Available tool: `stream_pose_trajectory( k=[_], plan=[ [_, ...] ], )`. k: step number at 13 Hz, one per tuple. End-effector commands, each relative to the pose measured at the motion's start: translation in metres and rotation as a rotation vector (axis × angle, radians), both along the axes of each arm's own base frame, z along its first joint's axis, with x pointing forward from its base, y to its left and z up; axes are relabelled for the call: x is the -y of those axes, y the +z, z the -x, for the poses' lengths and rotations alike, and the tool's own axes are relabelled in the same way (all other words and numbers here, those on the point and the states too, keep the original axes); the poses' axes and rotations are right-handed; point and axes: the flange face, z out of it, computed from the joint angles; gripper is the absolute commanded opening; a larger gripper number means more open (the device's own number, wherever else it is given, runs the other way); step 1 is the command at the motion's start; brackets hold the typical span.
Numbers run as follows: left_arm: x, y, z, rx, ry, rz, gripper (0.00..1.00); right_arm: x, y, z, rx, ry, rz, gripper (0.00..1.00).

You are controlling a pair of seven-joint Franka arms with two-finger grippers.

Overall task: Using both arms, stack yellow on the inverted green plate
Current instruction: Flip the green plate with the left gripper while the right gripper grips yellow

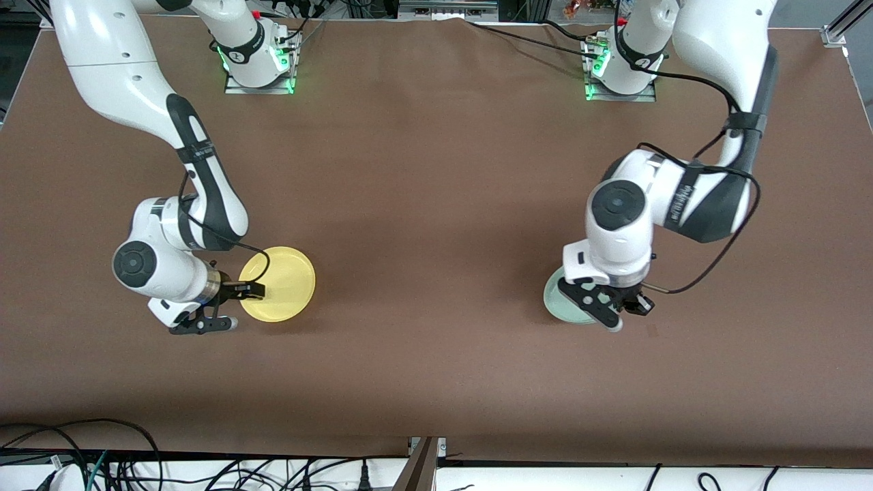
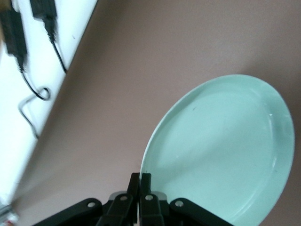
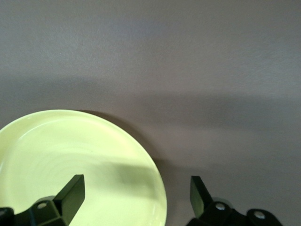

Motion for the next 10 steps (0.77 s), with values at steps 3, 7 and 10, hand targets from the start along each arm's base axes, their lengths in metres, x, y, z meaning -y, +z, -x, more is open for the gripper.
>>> stream_pose_trajectory(
  k=[3, 7, 10],
  plan=[
    [0.067, 0.005, 0.029, 0.127, -0.065, -0.294, 0.0, 0.005, -0.002, -0.001, -0.007, -0.021, -0.008, 0.79],
    [0.139, -0.064, 0.085, 0.331, 0.074, -0.497, 0.0, 0.009, -0.007, 0.003, -0.021, -0.048, -0.006, 0.28],
    [0.183, -0.113, 0.132, 0.47, 0.15, -0.522, 0.0, 0.012, -0.007, 0.002, -0.02, -0.074, -0.004, 0.0]
  ],
)
